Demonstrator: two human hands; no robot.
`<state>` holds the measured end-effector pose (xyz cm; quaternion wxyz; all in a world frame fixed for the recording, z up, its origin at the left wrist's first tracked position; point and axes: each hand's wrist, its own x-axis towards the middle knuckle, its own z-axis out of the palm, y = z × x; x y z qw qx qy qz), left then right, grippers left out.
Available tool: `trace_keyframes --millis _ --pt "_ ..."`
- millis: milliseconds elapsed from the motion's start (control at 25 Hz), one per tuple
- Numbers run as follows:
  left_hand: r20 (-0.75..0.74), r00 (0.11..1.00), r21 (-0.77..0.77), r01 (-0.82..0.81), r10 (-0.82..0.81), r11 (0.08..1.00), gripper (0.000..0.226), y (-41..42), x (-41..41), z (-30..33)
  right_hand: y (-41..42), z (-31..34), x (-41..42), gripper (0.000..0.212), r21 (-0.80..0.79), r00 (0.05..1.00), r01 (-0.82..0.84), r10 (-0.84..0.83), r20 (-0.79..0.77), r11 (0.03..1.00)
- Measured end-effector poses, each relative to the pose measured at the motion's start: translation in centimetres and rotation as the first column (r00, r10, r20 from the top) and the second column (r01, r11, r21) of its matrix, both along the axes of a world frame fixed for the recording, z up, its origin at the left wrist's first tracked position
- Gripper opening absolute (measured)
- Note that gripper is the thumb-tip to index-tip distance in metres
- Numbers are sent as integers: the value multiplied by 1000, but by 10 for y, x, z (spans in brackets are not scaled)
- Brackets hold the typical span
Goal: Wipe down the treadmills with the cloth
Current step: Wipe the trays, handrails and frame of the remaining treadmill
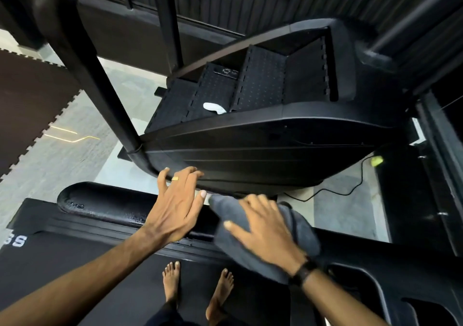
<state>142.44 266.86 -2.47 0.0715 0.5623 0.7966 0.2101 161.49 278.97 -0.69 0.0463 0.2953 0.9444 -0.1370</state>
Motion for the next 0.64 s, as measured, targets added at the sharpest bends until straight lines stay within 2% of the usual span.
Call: trace_keyframes --millis 40,120,160,240,320,360,440,480,520,600,640 --pt "0 1000 4 1 -1 1000 49 0 0 0 15 3 18 49 -52 996 56 -53 69 997" --pt "4 1000 6 -5 5 1000 49 1 0 1 51 -1 23 53 -259 932 249 -158 327 933" --pt "4 1000 6 -14 14 1000 49 0 0 1 65 -8 7 60 -369 897 313 -145 417 875" --pt "3 1000 10 -23 23 1000 48 -1 -1 0 66 -27 -40 62 -484 868 254 23 496 837" --pt "16 1000 6 -14 14 1000 47 -1 0 -1 45 -34 -79 58 -481 891 201 45 452 853" --pt "16 1000 9 -15 15 1000 47 -1 0 0 31 -29 -88 56 -464 927 178 11 376 868" --pt "9 1000 8 -15 15 1000 46 -1 -2 -1 10 -10 -78 51 -250 982 99 -55 180 963" --pt "10 1000 0 -11 11 1000 46 -1 -3 -2 4 -4 -59 51 -134 991 76 -60 119 988" --pt "11 1000 -7 -11 11 1000 46 -1 -3 -2 4 -1 -37 56 -83 994 65 -57 88 994" --pt "11 1000 -7 -8 8 1000 47 -1 -2 -2 30 -6 4 60 -186 974 148 -110 199 971" --pt "12 1000 -1 -8 8 1000 47 -1 -2 -1 52 -11 17 56 -300 940 273 -188 284 914"
